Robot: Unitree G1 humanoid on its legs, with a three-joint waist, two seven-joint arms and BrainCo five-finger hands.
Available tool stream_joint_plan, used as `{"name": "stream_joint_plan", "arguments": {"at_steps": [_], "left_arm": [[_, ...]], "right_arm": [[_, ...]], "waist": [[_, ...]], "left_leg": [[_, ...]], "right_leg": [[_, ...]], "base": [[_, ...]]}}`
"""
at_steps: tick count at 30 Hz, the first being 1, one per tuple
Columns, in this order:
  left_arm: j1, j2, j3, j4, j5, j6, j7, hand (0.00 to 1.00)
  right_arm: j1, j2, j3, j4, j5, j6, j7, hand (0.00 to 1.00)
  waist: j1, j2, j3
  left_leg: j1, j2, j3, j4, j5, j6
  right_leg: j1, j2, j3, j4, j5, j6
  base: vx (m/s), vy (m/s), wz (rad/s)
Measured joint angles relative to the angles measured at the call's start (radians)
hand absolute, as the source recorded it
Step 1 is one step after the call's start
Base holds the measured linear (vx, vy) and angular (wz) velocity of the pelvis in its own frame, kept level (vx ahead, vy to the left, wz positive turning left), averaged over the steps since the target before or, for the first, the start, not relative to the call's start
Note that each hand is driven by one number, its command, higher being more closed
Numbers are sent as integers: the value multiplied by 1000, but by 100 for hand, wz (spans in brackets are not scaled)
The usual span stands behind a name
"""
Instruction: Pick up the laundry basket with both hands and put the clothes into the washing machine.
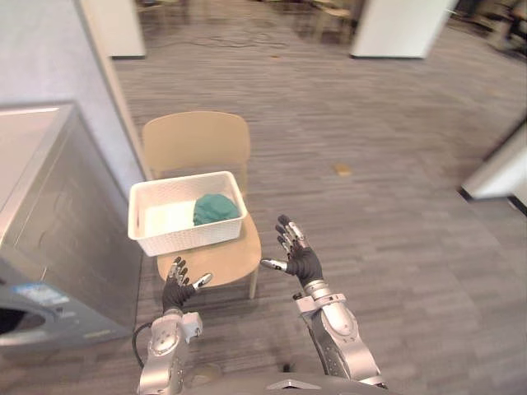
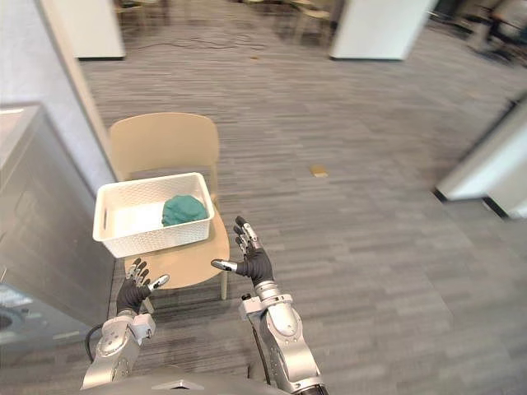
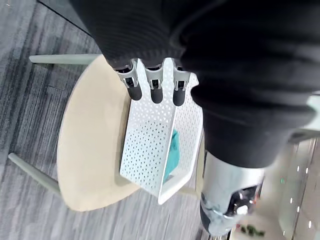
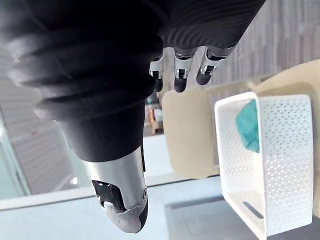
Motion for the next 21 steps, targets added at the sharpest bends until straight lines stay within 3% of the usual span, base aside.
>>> {"name": "stream_joint_plan", "arguments": {"at_steps": [1,3,4,5,7,8,9,10,11,13,15,18,21], "left_arm": [[15,-23,-8,-7,0,4,1,0],[16,-34,-35,-3,1,5,-1,0],[10,-34,-39,-1,1,5,-3,0],[4,-31,-38,1,1,5,-3,0],[2,-28,-41,5,7,5,-14,0],[4,-27,-42,7,16,5,-21,0],[11,-23,-41,8,22,5,-25,0],[13,-21,-41,10,26,7,-28,0],[11,-13,-40,10,33,8,-42,0],[7,27,-40,6,31,8,-54,0],[-14,48,-41,1,30,12,-68,0],[-20,51,-45,-70,15,11,-95,0],[-48,57,-64,-127,-7,-1,-122,0]], "right_arm": [[11,-29,-5,-1,-19,2,-5,0],[11,-52,-22,-5,-51,6,-16,0],[11,-54,-54,-26,-92,13,-23,0],[11,-54,-90,-39,-132,13,-32,0],[-5,-61,-160,-41,-198,13,-58,0],[-18,-68,-181,-41,-210,13,-61,0],[-60,-88,-220,-38,-235,13,-64,0],[-90,-110,-252,-37,-250,13,-69,0],[-137,-118,-298,-19,-272,15,-83,0],[-207,-140,-337,20,-278,16,-88,0],[-309,-207,-374,88,-311,23,-90,0],[-519,-357,-400,177,-345,55,-110,0],[-759,-506,-392,312,-401,91,-111,0]], "waist": [[17,23,-9],[18,38,-9],[5,53,-2],[0,50,1],[5,42,5],[11,42,5],[18,48,6],[17,56,10],[11,42,18],[8,9,50],[1,-5,78],[6,37,157],[9,89,238]], "left_leg": [[-8,35,-23,31,-12,-31],[-72,84,34,84,19,-85],[-113,144,162,130,25,-95],[-136,218,315,162,16,-79],[-139,273,403,119,26,-61],[-140,278,395,92,37,-64],[-139,288,356,23,97,-64],[-138,289,298,-20,170,-88],[-138,257,252,-16,188,-129],[-152,235,245,-5,190,-126],[-184,222,228,32,185,-115],[-215,202,234,55,175,-99],[-298,168,272,84,165,-82]], "right_leg": [[27,10,-76,6,-21,-29],[49,-5,-184,3,-29,-46],[86,-15,-261,-21,-31,-51],[128,-25,-322,-51,-34,-58],[179,-37,-364,-95,-33,-66],[183,-39,-369,-101,-33,-66],[181,-39,-369,-104,-33,-65],[180,-34,-369,-105,-34,-64],[180,-46,-362,-114,-26,-55],[182,-66,-363,-138,-20,-46],[176,-76,-367,-140,-6,-26],[101,-110,-359,-48,-6,-24],[-36,-159,-310,45,-24,4]], "base": [[279,-298,184],[230,-252,157],[183,-245,169],[205,-249,166],[149,-101,109],[97,45,52],[67,72,9],[105,161,5],[86,161,7],[35,165,11],[-28,146,12],[-156,155,-4],[-211,126,-19]]}}
